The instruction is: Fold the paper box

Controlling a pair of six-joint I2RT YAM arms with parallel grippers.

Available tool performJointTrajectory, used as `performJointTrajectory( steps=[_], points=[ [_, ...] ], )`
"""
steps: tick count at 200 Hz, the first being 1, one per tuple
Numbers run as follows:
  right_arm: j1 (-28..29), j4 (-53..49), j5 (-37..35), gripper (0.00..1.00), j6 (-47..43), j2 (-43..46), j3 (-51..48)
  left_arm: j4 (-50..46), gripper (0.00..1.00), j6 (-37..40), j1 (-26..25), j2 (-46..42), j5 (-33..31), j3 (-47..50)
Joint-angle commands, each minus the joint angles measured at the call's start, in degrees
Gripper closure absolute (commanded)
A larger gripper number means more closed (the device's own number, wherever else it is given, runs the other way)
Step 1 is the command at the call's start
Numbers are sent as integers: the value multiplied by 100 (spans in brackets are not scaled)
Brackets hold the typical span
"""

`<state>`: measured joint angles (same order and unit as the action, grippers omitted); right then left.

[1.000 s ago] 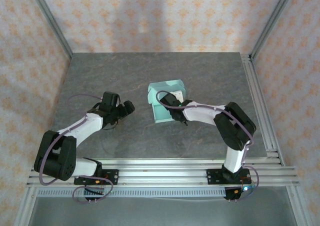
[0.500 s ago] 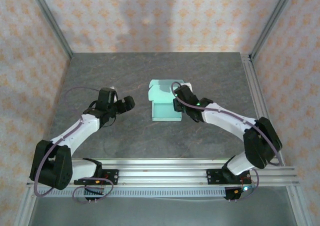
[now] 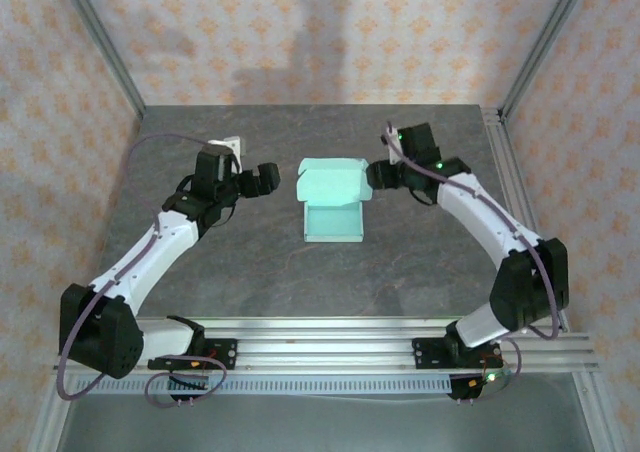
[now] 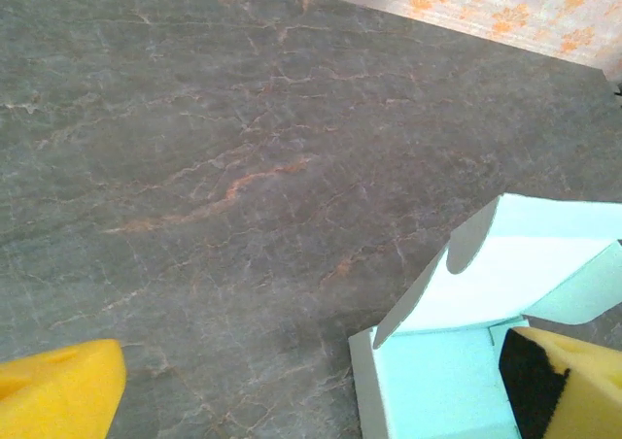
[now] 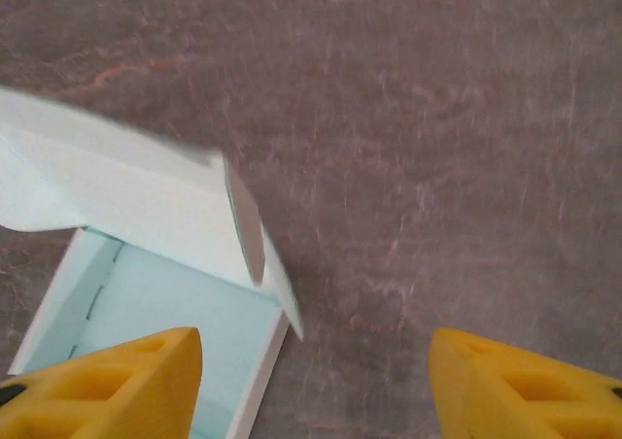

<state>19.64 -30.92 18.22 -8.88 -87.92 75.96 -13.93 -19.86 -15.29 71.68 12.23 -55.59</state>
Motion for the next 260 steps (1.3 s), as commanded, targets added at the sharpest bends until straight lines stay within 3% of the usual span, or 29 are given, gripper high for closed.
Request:
performJointTrajectory(
  steps=[1, 45, 76, 119, 156, 177, 234, 260],
  points=[
    [-48, -1050, 517, 38, -873, -434, 730, -660, 0, 420, -9, -314, -210, -221],
    [-56, -1703, 476, 39, -1724, -1103, 1568, -962, 0, 957, -36, -1136, -394, -25],
    [-51, -2080, 652, 47, -1878, -1651, 2101, -1138, 0, 1623, -49, -1487, -212, 169],
    [-49, -2343, 836, 64, -2080, -2096, 2451, -1168, 0, 1425, -44, -1440, 76, 150],
    [-53, -2578, 958, 72, -2201, -2419, 2742, -1064, 0, 1342, -46, -1406, 311, 165],
    [-51, -2617, 1002, 73, -2213, -2539, 2836, -1024, 8, 1281, -44, -1446, 428, 180],
    [-49, -2879, 983, 82, -2301, -2673, 3009, -934, 10, 1256, -44, -1403, 471, 187],
    [-48, -3084, 1059, 95, -2395, -2669, 3053, -852, 22, 1247, -44, -1312, 573, 190]
  ],
)
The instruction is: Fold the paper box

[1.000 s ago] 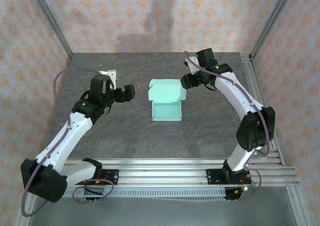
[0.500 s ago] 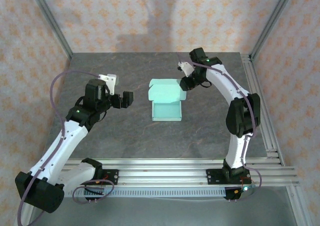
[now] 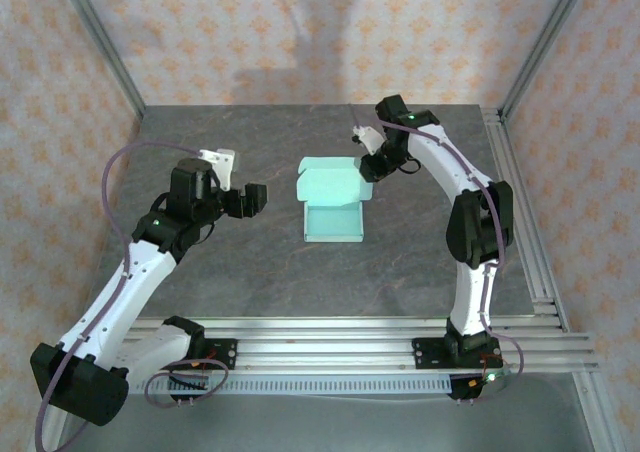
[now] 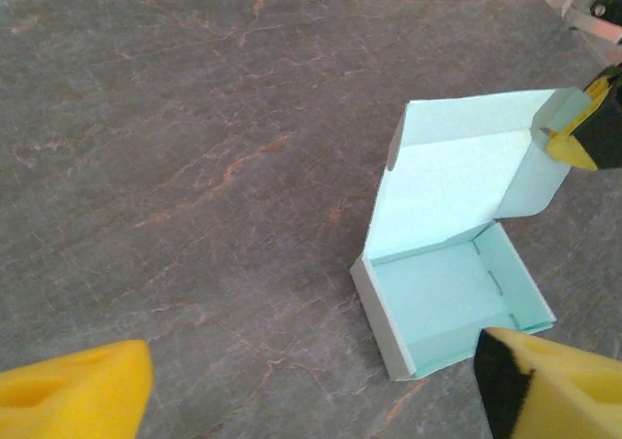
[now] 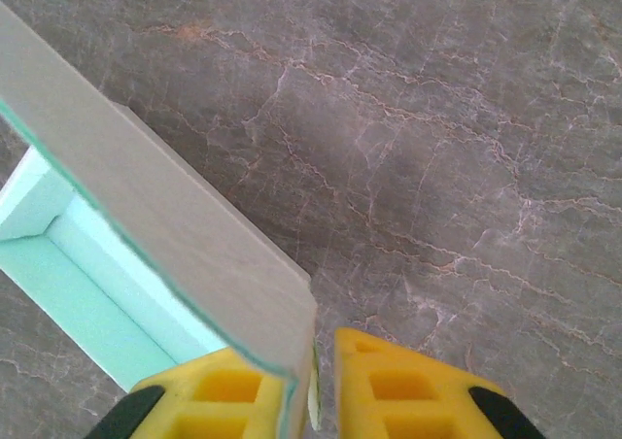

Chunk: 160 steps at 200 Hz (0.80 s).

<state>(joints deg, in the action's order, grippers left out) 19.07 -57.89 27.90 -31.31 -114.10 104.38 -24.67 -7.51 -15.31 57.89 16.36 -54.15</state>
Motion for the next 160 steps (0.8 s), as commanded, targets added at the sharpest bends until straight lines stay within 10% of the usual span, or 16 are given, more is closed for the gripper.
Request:
performJointTrajectory(
  steps=[1, 80, 160],
  points=[
    [9, -388, 92, 95, -159, -46, 205, 228, 22, 12, -42, 70, 163, 45],
    [5, -195, -69, 100, 12, 45, 162, 468, 41, 113, -161, 1102, 259, -412],
    [7, 41, -88, 100, 55, 257, -157, -163, 39, 1478, -578, 3238, 871, -2191]
  ],
)
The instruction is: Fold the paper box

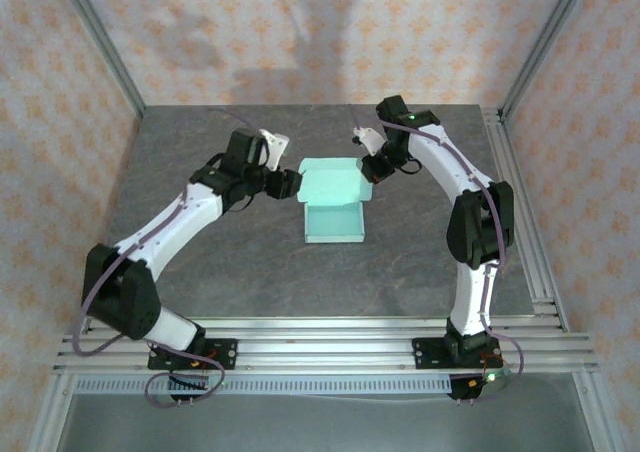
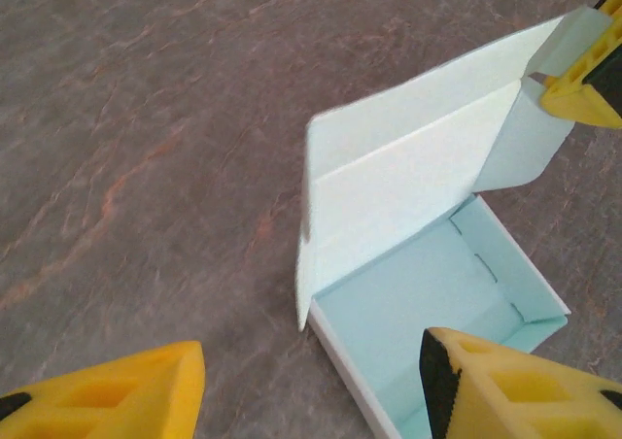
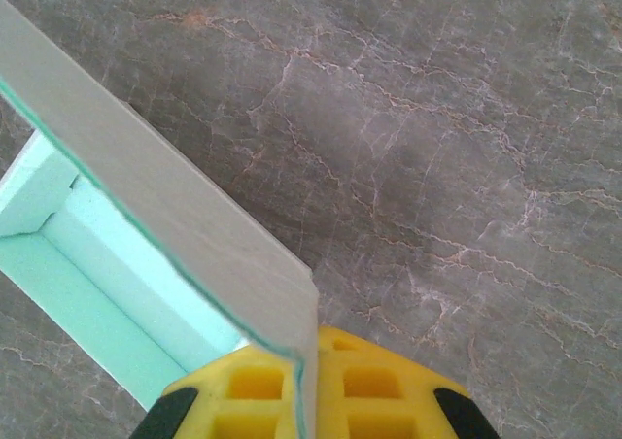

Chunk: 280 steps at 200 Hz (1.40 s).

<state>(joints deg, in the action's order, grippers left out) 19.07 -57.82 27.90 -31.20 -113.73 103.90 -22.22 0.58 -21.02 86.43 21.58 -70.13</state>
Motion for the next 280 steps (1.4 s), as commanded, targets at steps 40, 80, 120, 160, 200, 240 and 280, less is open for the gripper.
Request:
performJointTrajectory(
  steps=[40, 80, 120, 160, 200, 240, 280],
  points=[
    [3, 51, -92, 100, 30, 253, -168, -1266, 39, 1224, -7, 1369, 121, -1707],
    [9, 35, -113, 100, 18, 272, -164, -1451, 52, 1313, 10, 1833, 92, -2095],
    [2, 25, -115, 100, 29, 256, -140, -1463, 66, 1208, 18, 2027, 238, -2138],
    [9, 17, -121, 100, 42, 264, -101, -1474, 76, 1190, 21, 2086, 242, -2119],
    [9, 60, -126, 100, 62, 277, -115, -1542, 77, 1192, 14, 2141, 352, -2136],
    [7, 105, -108, 100, 70, 261, -104, -1643, 81, 1234, 9, 2156, 313, -2133],
    [8, 111, -121, 100, 104, 261, -100, -1655, 90, 1212, 9, 2162, 312, -2126]
  ],
)
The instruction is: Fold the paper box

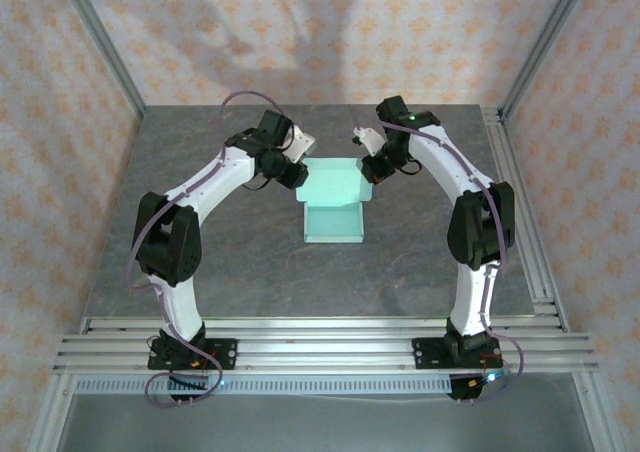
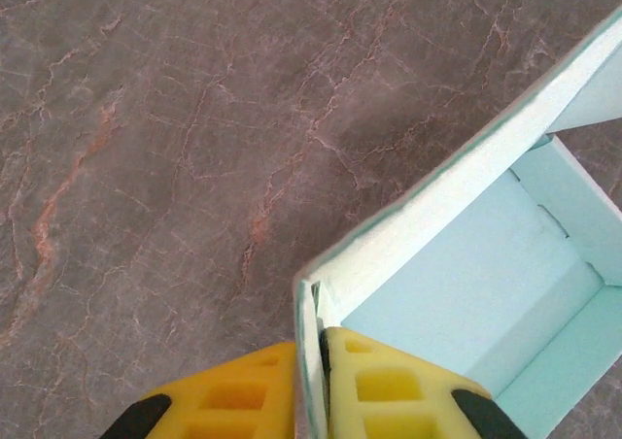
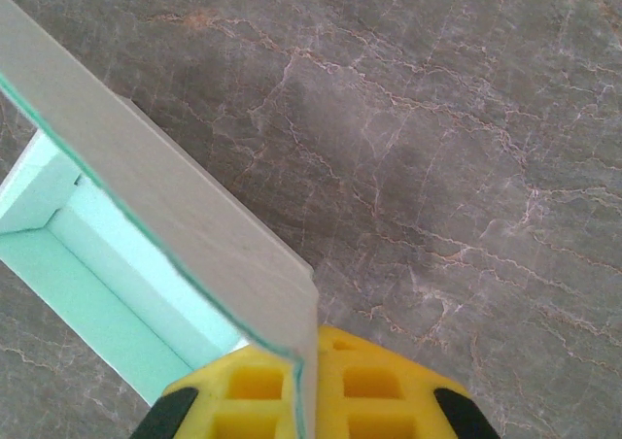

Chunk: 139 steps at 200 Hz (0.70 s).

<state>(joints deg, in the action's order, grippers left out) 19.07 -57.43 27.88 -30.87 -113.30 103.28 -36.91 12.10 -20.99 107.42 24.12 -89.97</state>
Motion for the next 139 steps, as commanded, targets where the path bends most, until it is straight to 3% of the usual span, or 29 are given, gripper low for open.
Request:
performJointTrajectory(
  steps=[1, 21, 76, 139],
  points=[
    [9, 73, -117, 100, 81, 214, -37, -190, 91, 58, 3, 62, 58, -138],
    [7, 142, -123, 100, 218, 258, -58, -135, 100, -7, 6, 51, 67, -135],
    [82, 1234, -318, 100, 1434, 686, -651, 822, 100, -748, -271, -232, -244, 274],
    [338, 2523, -1459, 100, 2698, 1279, -1632, 1343, 100, -1752, -473, -456, -1035, 511]
  ],
)
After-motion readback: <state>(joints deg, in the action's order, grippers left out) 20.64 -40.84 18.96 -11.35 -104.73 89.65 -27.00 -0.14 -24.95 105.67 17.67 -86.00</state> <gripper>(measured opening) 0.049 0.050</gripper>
